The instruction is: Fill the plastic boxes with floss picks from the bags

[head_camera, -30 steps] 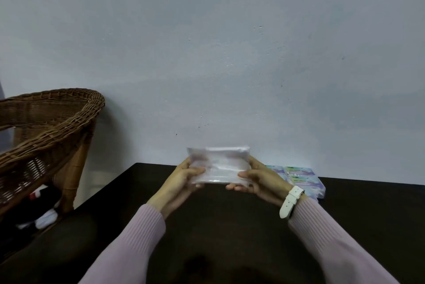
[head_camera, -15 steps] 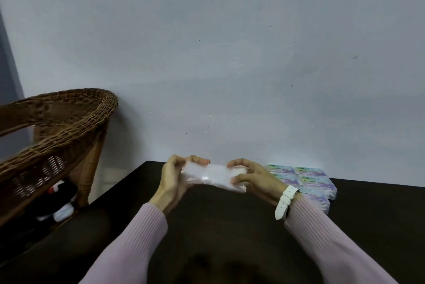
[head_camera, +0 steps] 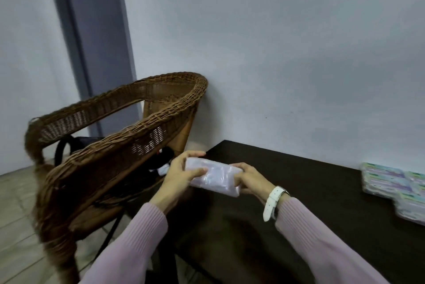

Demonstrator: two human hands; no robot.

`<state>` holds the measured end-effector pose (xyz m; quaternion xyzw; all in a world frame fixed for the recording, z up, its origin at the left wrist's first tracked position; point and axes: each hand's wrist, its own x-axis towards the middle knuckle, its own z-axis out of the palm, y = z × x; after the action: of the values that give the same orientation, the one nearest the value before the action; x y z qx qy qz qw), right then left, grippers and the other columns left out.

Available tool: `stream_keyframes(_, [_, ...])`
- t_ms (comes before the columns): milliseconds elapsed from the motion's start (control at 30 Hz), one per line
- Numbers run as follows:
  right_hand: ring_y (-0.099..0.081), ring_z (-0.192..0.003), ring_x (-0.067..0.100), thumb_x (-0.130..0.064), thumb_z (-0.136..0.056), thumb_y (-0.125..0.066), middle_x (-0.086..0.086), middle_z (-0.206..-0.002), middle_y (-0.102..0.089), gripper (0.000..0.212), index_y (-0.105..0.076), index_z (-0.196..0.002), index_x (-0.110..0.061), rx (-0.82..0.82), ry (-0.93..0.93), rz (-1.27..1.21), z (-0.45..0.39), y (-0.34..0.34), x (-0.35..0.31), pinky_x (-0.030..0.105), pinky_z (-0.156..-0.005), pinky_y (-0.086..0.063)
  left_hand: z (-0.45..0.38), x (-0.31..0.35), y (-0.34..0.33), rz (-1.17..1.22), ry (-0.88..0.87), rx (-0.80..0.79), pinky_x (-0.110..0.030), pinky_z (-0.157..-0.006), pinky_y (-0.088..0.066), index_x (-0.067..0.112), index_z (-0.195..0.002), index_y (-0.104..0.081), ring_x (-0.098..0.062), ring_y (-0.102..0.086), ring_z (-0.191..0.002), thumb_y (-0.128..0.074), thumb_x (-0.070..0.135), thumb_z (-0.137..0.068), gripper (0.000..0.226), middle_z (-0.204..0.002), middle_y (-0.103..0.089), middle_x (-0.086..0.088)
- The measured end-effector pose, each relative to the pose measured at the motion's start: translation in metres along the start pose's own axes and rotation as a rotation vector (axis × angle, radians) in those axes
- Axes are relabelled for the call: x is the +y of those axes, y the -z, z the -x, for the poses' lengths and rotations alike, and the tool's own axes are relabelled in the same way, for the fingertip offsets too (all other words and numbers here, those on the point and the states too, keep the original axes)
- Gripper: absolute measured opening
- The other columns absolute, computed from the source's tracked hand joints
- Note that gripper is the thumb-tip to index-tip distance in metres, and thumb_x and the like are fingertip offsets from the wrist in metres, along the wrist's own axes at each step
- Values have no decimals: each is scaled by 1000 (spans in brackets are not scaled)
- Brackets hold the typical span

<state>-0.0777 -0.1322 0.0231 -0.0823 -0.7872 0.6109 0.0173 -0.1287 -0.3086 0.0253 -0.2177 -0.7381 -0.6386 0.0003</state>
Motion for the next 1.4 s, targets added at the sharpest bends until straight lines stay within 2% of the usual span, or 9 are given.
stream_keyframes(67, [-52, -103, 19, 1, -81, -49, 7, -117, -50, 42, -45, -119, -16, -90, -5, 153, -8, -33, 2, 33, -91, -47, 17, -4, 31, -47, -15, 86, -18, -70, -52, 23, -103, -61, -17, -60, -102, -69, 1, -79, 33, -113, -60, -5])
stream_keyframes(167, [-53, -111, 21, -10, -84, -55, 8, -124, -55, 53, -38, -133, -15, -168, 34, 381, -12, -75, 5, 29, -97, -42, 40, -14, 69, -104, -41, 199, -36, -88, -53, 24, -99, -64, -15, -60, -103, -70, 3, -78, 30, -109, -62, 0])
stream_keyframes(333, [-41, -128, 24, -26, -88, -56, 9, -142, -40, 61, -29, -142, -15, -315, 162, 764, -13, -139, 8, 31, -106, -33, 74, -22, 109, -177, -59, 402, -49, -94, -47, 26, -89, -65, -14, -61, -99, -72, 4, -75, 27, -96, -66, 8])
stream_keyframes(533, [3, -143, 29, -31, -96, -39, 13, -156, 2, 63, -5, -148, -15, -252, 162, 1212, -2, -195, 18, 54, -113, -6, 118, -42, 142, -275, -36, 554, -27, -88, -44, 19, -97, -62, 2, -55, -97, -68, 5, -77, 25, -97, -63, 12])
stream_keyframes(700, [8, -142, 34, -15, -96, -35, 19, -154, 9, 67, 7, -148, -11, -152, 214, 1362, 13, -208, 34, 57, -112, -2, 148, -67, 139, -351, -68, 604, -7, -75, -39, 16, -93, -59, 12, -53, -86, -65, 0, -77, 23, -92, -61, 13])
stream_keyframes(800, [6, -143, 33, -13, -95, -36, 19, -154, 7, 68, 6, -148, -10, -108, 246, 1380, 14, -205, 34, 56, -112, -4, 160, -87, 130, -445, -71, 525, -5, -75, -38, 17, -93, -57, 8, -54, -87, -64, 1, -78, 24, -92, -61, 11])
stream_keyframes(967, [3, -143, 35, -12, -94, -39, 21, -154, 5, 70, 6, -148, -10, -68, 283, 1408, 15, -207, 39, 56, -112, -6, 182, -134, 113, -616, 21, 415, -25, -81, -44, 22, -99, -54, -8, -58, -92, -59, 4, -78, 28, -97, -63, 7])
stream_keyframes(1233, [-2, -142, 36, -15, -95, -40, 23, -153, 0, 69, 4, -148, -9, -20, 321, 1448, 18, -209, 43, 55, -112, -11, 215, -199, 89, -884, 349, 252, -36, -87, -43, 14, -117, -51, -24, -53, -108, -59, 14, -85, 33, -111, -58, -8])
stream_keyframes(1400, [-3, -142, 36, -14, -95, -40, 23, -153, 0, 69, 4, -148, -9, -19, 324, 1452, 20, -209, 43, 55, -112, -11, 222, -220, 79, -984, 703, -167, -58, -112, -9, 10, -143, -28, -28, -29, -136, -64, 36, -85, 73, -142, -38, -11])
